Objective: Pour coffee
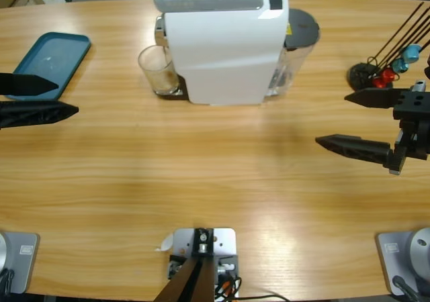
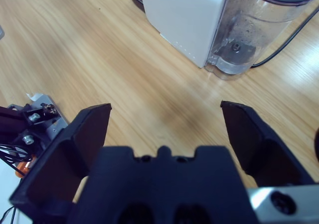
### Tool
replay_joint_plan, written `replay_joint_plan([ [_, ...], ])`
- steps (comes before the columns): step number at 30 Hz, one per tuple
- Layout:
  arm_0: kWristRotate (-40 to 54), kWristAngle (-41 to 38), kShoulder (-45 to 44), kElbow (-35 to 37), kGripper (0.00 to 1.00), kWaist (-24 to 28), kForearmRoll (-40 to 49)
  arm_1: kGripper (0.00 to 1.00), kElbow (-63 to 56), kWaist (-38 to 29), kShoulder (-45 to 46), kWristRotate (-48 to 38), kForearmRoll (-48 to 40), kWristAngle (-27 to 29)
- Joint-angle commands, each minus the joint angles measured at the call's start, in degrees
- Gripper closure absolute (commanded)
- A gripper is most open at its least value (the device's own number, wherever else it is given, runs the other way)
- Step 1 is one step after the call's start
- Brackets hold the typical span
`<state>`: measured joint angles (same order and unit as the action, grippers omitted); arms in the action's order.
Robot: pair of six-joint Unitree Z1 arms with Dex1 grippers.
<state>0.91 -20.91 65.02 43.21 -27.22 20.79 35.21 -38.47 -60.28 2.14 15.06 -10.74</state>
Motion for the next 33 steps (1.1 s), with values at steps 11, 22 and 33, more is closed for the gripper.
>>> replay_joint_plan([
  [11,-0.5,0.7,2.5,-2.4,0.087,-1.0,-1.5,0.000,-2.0,-0.6,-1.5,-0.7,-0.6,0.6],
  [22,-0.6,1.0,2.4,-2.5,0.087,-1.0,-1.5,0.000,-2.0,-0.6,-1.4,-0.7,-0.5,0.6],
  [33,-1.2,1.1,2.1,-2.8,0.087,-1.2,-2.0,0.000,-2.0,-0.6,-1.1,-0.7,-0.1,0.6],
])
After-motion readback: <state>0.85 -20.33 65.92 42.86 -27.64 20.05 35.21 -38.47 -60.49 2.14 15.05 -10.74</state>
